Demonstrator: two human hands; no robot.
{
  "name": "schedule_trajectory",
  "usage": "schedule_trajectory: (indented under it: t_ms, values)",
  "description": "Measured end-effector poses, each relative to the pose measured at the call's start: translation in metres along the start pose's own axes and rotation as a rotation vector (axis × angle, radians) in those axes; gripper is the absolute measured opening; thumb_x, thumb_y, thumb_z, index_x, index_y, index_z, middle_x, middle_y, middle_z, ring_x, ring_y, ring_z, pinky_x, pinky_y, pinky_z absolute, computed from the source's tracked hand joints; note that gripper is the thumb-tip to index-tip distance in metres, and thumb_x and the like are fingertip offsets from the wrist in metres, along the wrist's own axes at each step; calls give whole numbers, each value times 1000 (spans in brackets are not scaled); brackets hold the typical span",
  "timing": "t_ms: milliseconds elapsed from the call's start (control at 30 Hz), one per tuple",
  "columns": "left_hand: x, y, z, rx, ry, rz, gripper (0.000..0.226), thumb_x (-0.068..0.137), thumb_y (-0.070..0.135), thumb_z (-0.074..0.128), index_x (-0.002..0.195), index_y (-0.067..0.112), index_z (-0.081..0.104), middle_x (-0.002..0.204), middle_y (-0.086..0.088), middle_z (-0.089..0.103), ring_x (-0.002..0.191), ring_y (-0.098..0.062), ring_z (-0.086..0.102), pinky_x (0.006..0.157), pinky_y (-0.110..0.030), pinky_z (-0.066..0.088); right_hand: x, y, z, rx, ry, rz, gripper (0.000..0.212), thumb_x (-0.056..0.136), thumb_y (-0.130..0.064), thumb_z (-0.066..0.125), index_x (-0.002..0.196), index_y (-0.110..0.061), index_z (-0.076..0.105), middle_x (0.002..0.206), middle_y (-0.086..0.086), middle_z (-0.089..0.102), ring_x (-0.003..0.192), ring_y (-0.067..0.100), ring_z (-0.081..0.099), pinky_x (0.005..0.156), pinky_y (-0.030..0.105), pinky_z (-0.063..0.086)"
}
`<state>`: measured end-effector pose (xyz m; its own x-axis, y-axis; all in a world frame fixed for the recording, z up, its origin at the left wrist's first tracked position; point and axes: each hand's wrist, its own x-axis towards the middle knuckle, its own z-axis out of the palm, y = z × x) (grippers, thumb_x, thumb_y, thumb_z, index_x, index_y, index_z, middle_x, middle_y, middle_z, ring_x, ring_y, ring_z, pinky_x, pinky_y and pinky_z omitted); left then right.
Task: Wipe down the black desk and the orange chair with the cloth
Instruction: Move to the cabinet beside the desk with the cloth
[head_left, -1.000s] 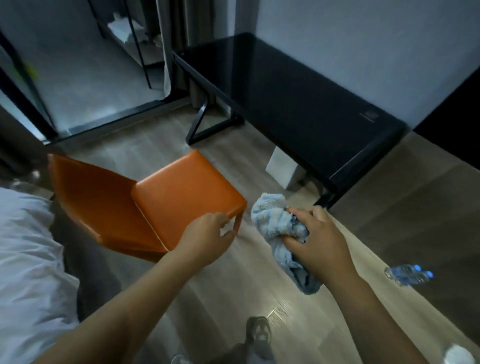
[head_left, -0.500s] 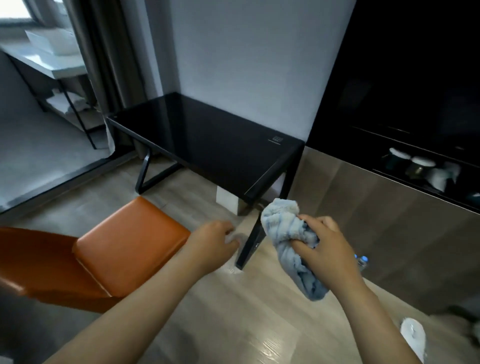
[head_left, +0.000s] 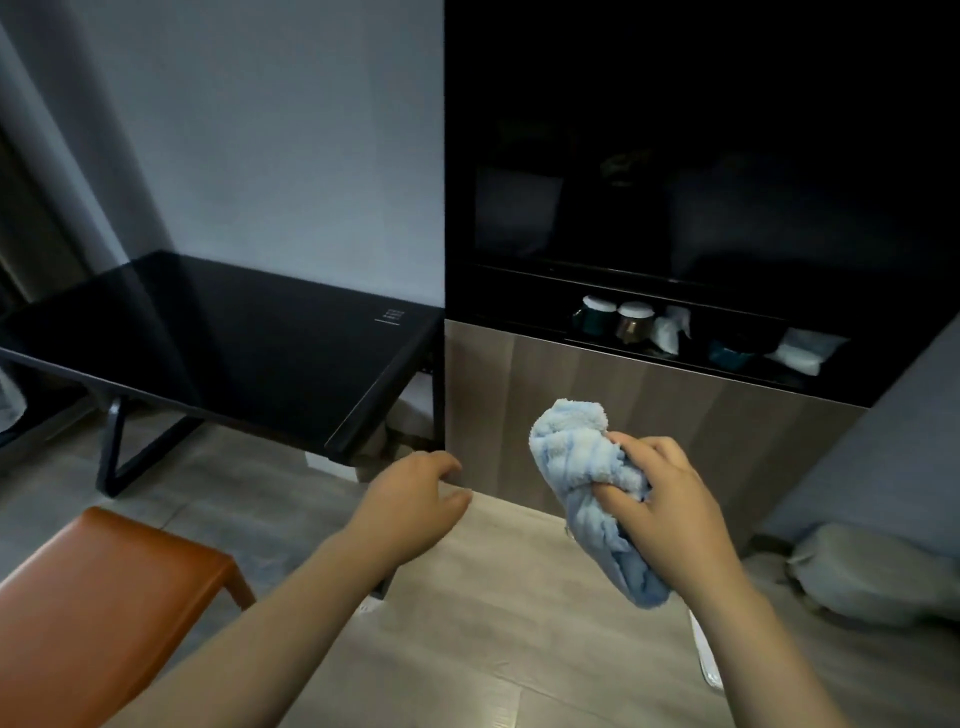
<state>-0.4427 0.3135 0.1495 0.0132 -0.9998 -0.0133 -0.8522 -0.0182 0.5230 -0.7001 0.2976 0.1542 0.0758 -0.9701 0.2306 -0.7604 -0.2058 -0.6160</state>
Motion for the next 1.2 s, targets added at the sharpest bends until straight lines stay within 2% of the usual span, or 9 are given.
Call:
schedule_trajectory:
  t_ms: [167,300,467,633,867,1033,1200]
  values:
    - [51,8,11,27,10,39,43,88,46,57,128,29,55,118,10,59,95,-4,57,83,-22,49,35,20,-1,-2,22,19,44,87,-28,62,128,-42,54,113,-18,47,106,11,52,81,30,47]
    - [106,0,10,9,-4,55,44,88,45,58,129,29,54,124,10,58,106,-5,57,86,-20,44,86,25,13,-24,10,7,44,88,-30,61,130,-42,52,113,-20,46,105,9,51,77,26,43]
    - [180,-13,-4,-16,2,66,43,89,43,58,129,28,55,123,9,60,108,-6,58,94,-30,51,160,23,33,-53,14,-12,45,88,-32,60,132,-40,52,115,-19,45,107,11,50,80,26,43]
    - [246,-31,-21,-9,8,50,43,91,41,57,131,26,54,125,7,58,108,-8,57,90,-23,48,230,20,59,-92,-3,-33,47,88,-29,60,133,-40,52,119,-19,45,111,11,46,79,23,39]
    - [320,-43,-18,-36,-45,-13,40,91,39,58,128,24,56,124,6,59,108,-8,58,93,-26,50,317,41,92,-95,-93,-36,52,89,-22,60,137,-38,50,126,-17,45,116,12,43,82,22,37]
    - [380,-53,-15,-21,-19,-72,40,91,39,58,128,26,56,117,7,60,101,-6,58,86,-23,49,393,61,122,-18,-165,-60,52,89,-21,61,138,-35,49,125,-17,47,114,11,49,86,25,43]
    - [437,-63,-11,10,4,-167,41,89,40,59,127,25,56,117,7,60,103,-8,58,87,-24,49,473,82,151,62,-217,-73,56,91,-28,63,143,-30,44,129,-12,50,114,12,52,89,25,42]
